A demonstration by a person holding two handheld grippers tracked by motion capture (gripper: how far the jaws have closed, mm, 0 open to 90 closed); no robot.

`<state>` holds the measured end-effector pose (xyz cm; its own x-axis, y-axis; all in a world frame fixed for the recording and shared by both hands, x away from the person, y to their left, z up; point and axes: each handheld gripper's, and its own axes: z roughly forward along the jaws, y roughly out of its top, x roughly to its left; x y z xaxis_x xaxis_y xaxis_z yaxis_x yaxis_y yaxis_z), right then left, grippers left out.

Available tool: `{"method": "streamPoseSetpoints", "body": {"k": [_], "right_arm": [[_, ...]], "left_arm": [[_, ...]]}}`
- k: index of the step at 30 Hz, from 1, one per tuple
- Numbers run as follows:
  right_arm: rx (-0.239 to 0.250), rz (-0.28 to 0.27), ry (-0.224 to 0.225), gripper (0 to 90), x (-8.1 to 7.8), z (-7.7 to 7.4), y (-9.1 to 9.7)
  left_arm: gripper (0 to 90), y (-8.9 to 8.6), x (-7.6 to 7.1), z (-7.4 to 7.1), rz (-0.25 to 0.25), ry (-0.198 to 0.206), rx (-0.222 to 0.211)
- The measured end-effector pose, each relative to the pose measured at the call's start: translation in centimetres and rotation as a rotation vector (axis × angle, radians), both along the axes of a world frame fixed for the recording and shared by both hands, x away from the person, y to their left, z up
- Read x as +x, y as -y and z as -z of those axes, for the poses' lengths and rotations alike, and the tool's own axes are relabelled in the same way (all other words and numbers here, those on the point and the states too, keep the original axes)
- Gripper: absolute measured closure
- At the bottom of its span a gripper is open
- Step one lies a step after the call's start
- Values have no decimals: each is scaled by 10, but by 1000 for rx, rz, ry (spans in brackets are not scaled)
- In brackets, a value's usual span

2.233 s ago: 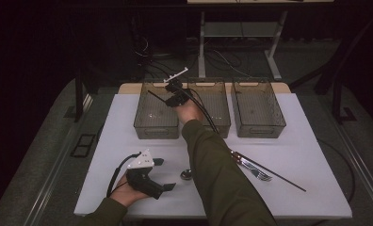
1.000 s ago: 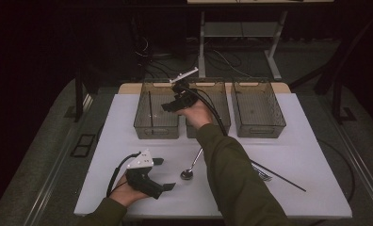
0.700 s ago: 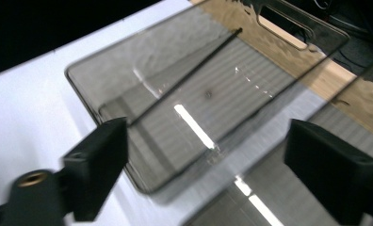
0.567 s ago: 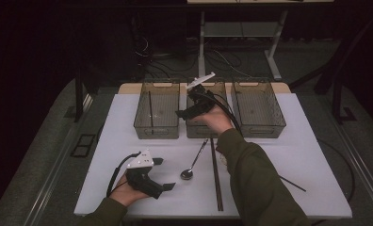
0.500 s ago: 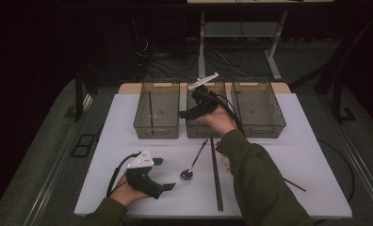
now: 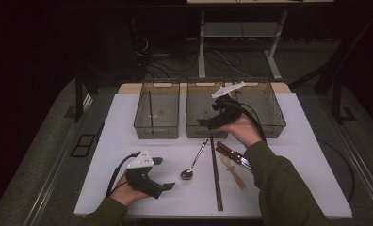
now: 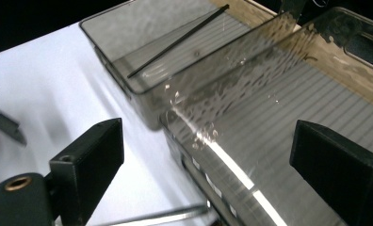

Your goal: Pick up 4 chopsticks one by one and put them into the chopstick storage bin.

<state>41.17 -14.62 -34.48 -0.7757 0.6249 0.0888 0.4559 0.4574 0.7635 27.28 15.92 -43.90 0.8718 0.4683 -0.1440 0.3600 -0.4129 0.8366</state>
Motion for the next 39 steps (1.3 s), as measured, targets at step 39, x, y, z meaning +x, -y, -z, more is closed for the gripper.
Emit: {"method": "streamPoseSetpoints", "body": {"k": [39], "right_arm": [[25, 58, -50, 110, -88, 48, 137]], "left_arm": [[0, -2, 0, 0, -10, 0, 5]]}}
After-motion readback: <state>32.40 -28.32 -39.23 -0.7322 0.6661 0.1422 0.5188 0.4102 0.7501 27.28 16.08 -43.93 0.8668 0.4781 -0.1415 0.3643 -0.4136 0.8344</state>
